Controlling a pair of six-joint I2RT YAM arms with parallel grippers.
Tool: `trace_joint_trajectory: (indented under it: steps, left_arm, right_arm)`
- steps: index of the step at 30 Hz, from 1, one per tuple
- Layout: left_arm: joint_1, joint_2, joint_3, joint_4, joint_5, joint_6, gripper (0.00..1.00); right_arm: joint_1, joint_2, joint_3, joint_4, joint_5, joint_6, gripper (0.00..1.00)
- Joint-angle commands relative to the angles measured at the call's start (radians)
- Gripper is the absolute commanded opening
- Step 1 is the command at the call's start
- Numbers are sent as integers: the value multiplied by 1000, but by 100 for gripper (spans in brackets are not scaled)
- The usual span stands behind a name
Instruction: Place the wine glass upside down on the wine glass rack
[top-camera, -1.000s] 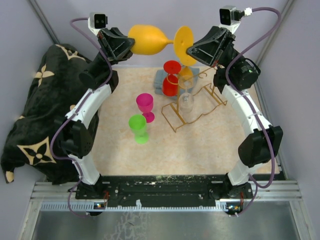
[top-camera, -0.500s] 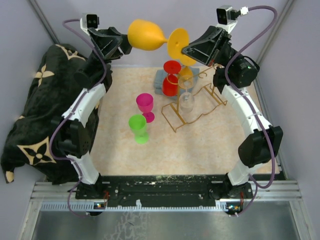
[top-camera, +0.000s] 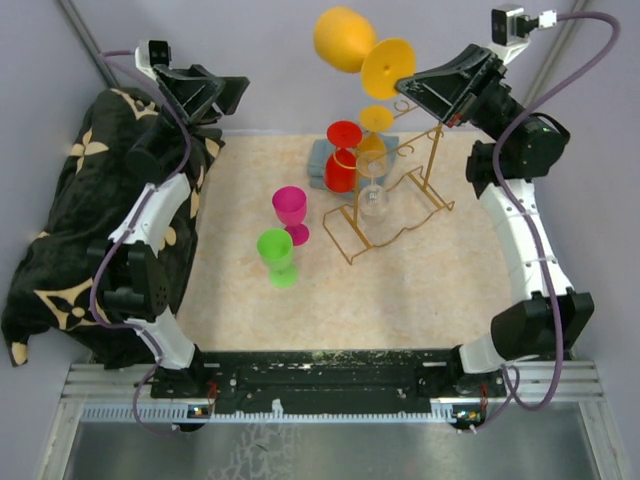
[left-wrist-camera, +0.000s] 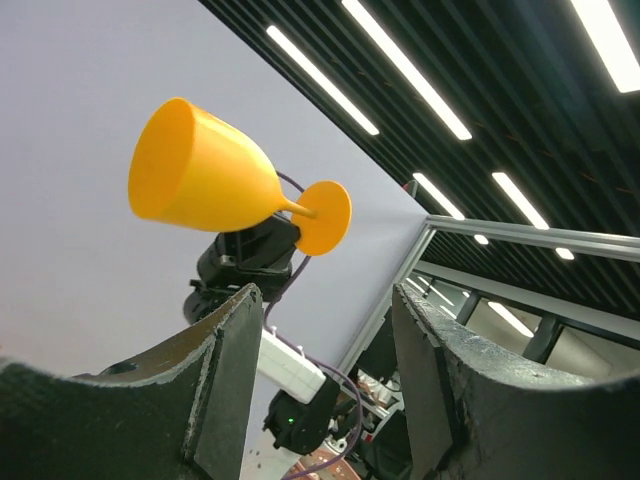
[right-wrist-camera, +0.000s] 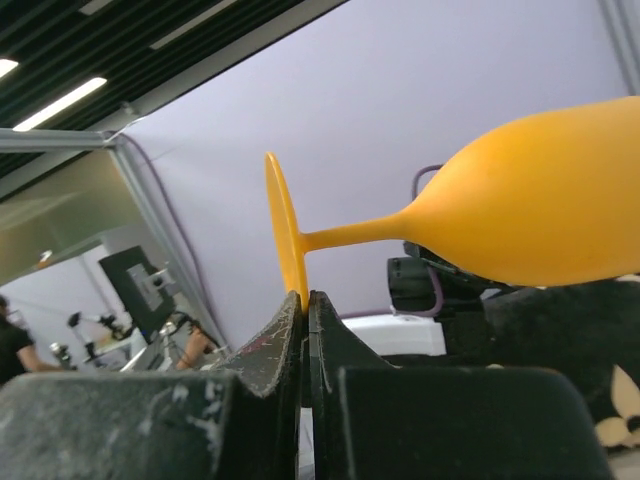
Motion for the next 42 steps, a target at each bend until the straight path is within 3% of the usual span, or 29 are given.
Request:
trace_joint_trajectory:
  steps: [1,8,15,25,29,32,42]
  left_arm:
    - [30,-49,-51,208,57,-1,60]
    - [50,-94,-164,117,141,112,59]
    - [52,-76,-166,102,170,125,59]
    - [54,-55,-134,90,199,129,59]
    - [56,-61,-148,96,202,127,59]
    - [59,-70,-155,96,210,130,59]
    - [70,-102,-168,68,222,147,59]
  right_arm:
    - [-53,-129,-65,-191,15,-162,0]
    - [-138,-306,-97,-727,25,-539,0]
    - [-140,-419,-15,-1308,252,-938,0]
    - [-142,-429,109,-1780,557,-1093,0]
    - [-152,-396,139,-1917,603,-1083,0]
    - [-191,-378,103,-1962,540,-1044,0]
    - [-266,-401,-143,-1775,326,-857,0]
